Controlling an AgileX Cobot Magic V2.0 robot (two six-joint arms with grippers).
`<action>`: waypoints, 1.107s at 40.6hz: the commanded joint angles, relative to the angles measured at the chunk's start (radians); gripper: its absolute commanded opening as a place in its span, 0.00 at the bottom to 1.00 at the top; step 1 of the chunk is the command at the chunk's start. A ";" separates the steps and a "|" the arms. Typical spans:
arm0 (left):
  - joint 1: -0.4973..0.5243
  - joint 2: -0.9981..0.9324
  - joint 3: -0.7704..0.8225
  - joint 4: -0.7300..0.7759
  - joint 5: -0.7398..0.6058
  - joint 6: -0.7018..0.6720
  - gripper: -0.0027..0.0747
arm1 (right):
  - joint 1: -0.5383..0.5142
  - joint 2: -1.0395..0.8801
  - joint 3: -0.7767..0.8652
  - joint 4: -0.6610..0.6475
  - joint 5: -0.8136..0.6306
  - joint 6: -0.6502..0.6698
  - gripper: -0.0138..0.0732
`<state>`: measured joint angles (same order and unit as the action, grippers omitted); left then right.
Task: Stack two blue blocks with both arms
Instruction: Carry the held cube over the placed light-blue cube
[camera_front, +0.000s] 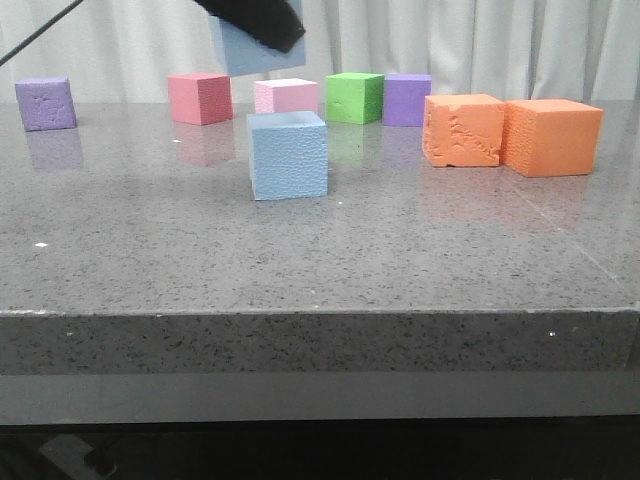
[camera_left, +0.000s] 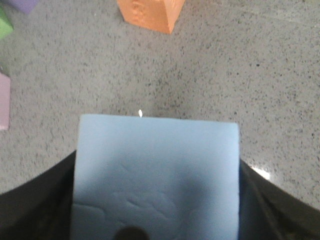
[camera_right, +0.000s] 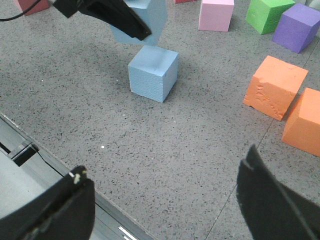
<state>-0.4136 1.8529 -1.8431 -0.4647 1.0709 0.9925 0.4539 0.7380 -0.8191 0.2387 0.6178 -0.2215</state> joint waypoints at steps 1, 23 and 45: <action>-0.021 -0.047 -0.034 -0.048 -0.064 0.019 0.58 | -0.004 -0.003 -0.024 0.013 -0.061 -0.007 0.84; -0.055 0.003 -0.034 0.004 -0.069 0.149 0.58 | -0.004 -0.003 -0.024 0.013 -0.061 -0.007 0.84; -0.055 0.014 -0.034 0.004 -0.070 0.149 0.61 | -0.004 -0.003 -0.024 0.013 -0.061 -0.007 0.84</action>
<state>-0.4608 1.9111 -1.8431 -0.4271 1.0392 1.1425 0.4539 0.7380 -0.8191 0.2404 0.6178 -0.2232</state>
